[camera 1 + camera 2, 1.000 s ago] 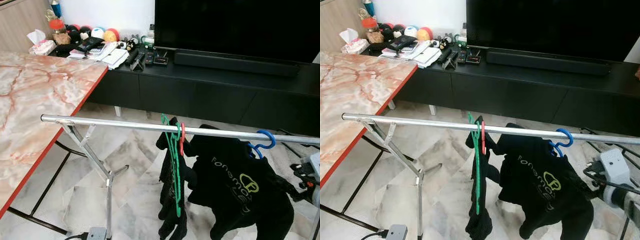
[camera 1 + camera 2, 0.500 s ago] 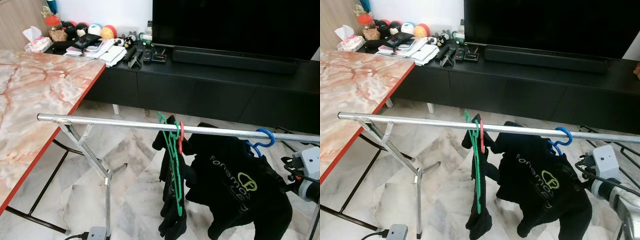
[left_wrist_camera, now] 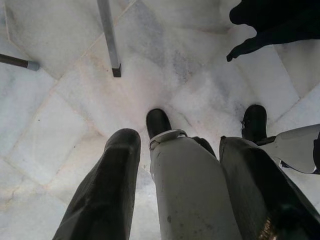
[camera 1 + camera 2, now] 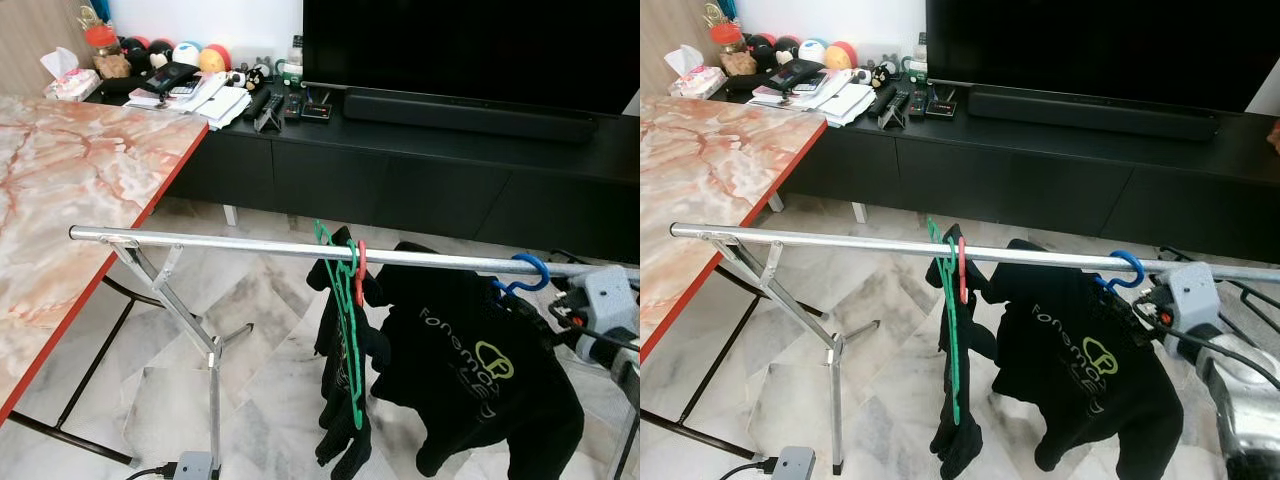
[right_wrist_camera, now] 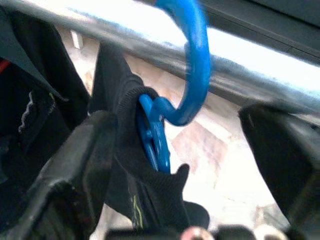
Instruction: Hang hanger
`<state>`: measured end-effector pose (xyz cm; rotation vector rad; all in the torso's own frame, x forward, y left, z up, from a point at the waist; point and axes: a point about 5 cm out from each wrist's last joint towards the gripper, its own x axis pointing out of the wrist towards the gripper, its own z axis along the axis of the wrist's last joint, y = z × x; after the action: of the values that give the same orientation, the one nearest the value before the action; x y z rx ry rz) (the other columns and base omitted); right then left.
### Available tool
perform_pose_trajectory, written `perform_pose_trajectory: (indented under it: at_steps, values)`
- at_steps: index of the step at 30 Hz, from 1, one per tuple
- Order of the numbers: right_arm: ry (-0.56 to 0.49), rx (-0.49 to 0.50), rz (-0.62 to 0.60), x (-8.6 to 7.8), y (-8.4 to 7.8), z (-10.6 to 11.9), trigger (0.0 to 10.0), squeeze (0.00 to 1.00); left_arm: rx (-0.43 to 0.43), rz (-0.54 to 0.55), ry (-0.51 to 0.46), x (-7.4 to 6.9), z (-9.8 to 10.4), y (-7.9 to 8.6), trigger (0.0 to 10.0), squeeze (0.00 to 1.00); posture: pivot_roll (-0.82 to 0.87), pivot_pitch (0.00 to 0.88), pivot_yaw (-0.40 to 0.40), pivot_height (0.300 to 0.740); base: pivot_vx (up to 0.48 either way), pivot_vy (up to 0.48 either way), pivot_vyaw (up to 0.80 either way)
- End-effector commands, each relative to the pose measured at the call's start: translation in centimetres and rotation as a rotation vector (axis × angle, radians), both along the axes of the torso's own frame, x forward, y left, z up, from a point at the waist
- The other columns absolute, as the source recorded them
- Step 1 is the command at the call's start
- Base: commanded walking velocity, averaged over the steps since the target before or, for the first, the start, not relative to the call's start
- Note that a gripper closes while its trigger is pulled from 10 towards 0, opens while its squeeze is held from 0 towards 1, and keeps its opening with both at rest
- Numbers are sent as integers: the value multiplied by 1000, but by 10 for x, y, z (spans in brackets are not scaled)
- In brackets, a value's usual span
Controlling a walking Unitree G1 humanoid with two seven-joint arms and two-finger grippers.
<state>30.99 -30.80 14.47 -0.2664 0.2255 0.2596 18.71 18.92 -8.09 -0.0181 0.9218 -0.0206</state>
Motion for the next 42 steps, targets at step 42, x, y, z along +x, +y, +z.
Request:
perform_pose_trajectory:
  at_steps: [42]
  values:
    - [-25, -402, -97, 21, -13, -6, 10000, 0, -5, -2, 43, -10, -5, 2, 10000, 0, -83, 172, -4, 740, 0, 0, 0]
